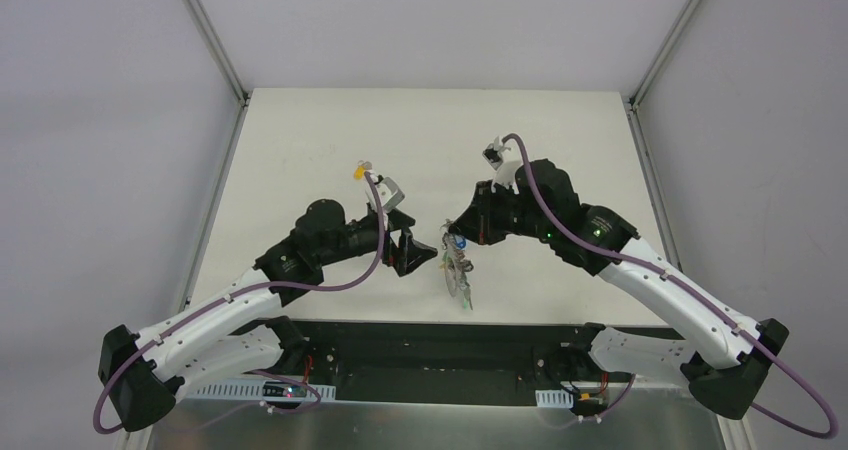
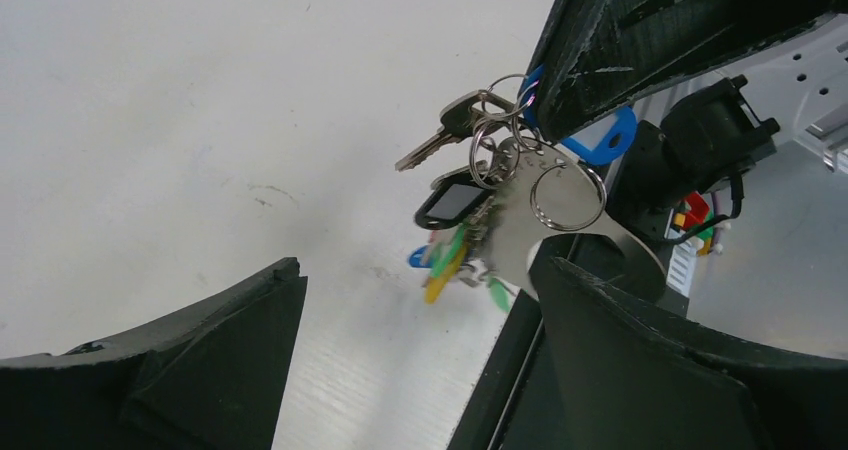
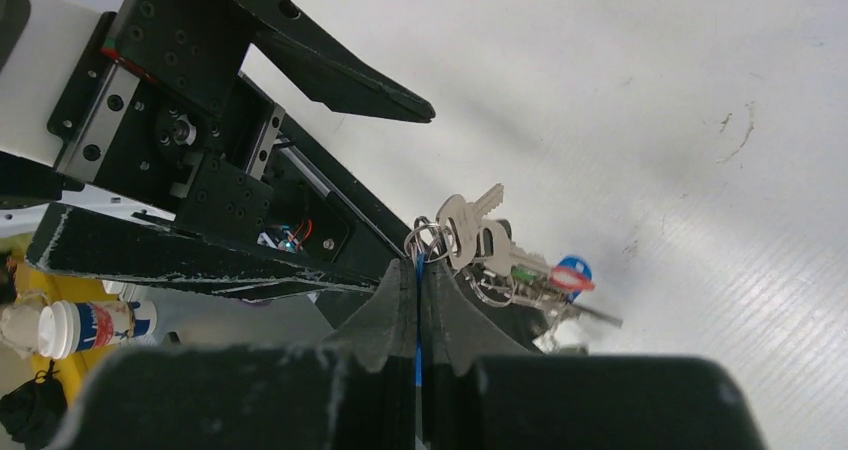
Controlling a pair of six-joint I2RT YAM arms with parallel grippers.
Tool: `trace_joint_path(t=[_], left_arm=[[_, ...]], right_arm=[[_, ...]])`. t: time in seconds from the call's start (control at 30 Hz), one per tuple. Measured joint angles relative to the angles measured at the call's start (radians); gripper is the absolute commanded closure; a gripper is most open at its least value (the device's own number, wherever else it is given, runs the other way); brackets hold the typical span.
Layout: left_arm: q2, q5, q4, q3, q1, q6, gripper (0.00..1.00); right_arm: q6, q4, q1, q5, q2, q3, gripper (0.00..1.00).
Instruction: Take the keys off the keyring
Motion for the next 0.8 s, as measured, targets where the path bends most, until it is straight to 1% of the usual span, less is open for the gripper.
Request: trace_joint_path(t=[0.13,0.33,0.5,0.8], left_arm=[[-0.001,0.031,0.007,0.005,0.0,-0.01,0.1],[0.003,0.044,0.002,0.04,0.0,-0.071,0.1],[0.052,0.043,-0.002,0.119,0.0,-0.122,0.11],[0.124,0.036,-0.012,0.137,-0.008,-0.194,0.12]], right_arm=[[0.003,0.0,0.0,-0.018,-0.001,0.0,1.0],[0.016,0.003,0.0,-0.001,-0.014,0.0,1.0],[0.035,0.017,0.0,0.009,-0.016,0.0,1.0],[0.074,0.018,0.0,0.058,-0.027,0.0,1.0]])
